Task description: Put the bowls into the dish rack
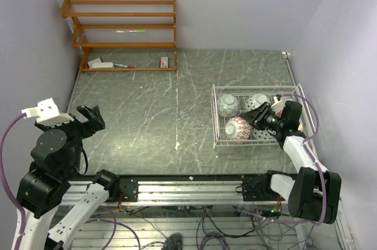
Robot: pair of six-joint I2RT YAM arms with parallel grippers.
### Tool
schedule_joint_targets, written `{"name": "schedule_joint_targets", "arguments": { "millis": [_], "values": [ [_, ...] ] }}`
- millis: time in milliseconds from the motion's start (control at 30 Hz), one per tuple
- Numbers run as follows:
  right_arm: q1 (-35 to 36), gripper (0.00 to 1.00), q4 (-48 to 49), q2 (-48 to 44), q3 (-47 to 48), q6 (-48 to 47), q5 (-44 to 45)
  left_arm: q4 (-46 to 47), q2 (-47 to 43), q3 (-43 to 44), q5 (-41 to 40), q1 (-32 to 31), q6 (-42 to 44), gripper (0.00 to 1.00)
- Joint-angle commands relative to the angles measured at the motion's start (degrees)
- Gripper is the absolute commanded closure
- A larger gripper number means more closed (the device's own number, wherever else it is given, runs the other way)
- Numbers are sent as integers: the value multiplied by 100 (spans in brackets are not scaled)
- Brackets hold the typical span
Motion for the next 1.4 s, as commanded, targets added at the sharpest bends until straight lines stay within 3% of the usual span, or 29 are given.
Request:
{"name": "schedule_joint_targets", "arguments": {
  "millis": [0,367,1000,1367],
  "values": [
    [-28,71,-1106,81,67,-776,640,239,97,-61,106,38,7,1],
    [-29,63,-1526,38,499,-1288,1156,268,88,-108,138,38,-21,1],
    [3,61,-1853,-57,1045,-1759,1513,307,62,-185,173,38,-78,1],
    [697,60,-2098,-691,714,-1367,1880,386,68,-240,272,37,-118,1]
  ]
}}
